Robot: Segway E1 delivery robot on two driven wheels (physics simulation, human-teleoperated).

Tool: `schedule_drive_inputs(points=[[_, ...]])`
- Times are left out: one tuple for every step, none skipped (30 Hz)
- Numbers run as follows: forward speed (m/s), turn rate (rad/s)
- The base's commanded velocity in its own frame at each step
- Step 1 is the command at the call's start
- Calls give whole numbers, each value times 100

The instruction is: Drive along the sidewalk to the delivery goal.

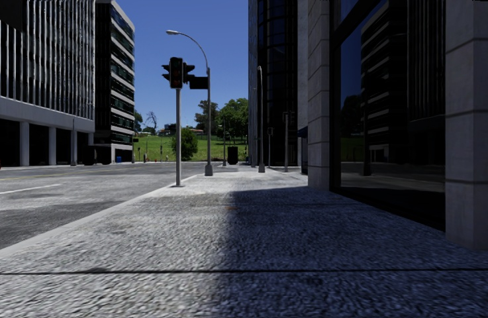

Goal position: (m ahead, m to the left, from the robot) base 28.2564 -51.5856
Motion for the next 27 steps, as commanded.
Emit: schedule_drive_inputs(points=[[190, 0], [190, 0], [190, 0], [190, 0], [190, 0], [190, 0], [190, 0], [190, 0], [190, 0], [190, 0], [190, 0], [190, 0], [190, 0], [190, 0], [190, 0], [190, 0], [190, 0], [190, 0], [190, 0], [190, 0], [190, 0], [190, 0], [190, 0], [190, 0], [190, 0], [190, 0], [190, 0]])
